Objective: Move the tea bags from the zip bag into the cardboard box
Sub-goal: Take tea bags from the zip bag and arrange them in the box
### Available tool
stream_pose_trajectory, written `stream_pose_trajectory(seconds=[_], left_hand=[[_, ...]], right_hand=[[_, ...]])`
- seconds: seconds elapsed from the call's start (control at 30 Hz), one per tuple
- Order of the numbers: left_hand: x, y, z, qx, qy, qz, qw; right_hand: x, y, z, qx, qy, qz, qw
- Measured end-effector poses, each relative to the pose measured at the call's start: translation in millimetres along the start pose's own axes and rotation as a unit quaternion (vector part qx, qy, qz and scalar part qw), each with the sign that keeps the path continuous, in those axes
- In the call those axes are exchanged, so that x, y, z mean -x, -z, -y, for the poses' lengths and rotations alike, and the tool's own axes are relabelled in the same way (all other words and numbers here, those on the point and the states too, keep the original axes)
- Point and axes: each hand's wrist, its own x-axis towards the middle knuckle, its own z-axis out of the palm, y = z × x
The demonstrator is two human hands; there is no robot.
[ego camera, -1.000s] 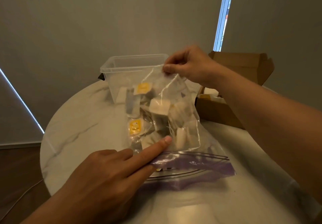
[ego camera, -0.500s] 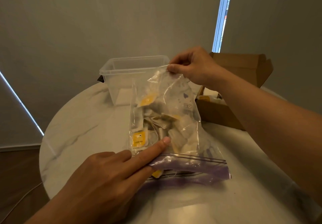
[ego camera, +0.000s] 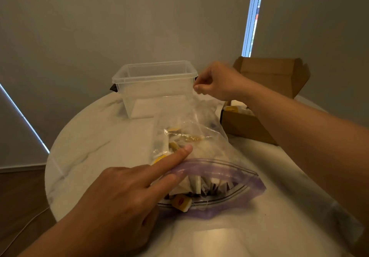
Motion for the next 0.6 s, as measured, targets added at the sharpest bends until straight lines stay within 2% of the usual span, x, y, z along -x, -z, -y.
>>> stream_pose_trajectory(seconds=[0.17, 0.43, 0.6], left_hand=[[-15, 4, -6, 0.046, 0.046, 0.037, 0.997], [-51, -14, -10, 0.103, 0.070, 0.057, 0.991], [-73, -26, -1, 0.105, 0.106, 0.032, 0.988]], right_hand=[[23, 19, 1, -0.020, -0.010, -0.063, 0.998], [90, 51, -12, -0.091, -0.020, -0.106, 0.990], [120, 61, -19, -0.108, -0.023, -0.128, 0.986]])
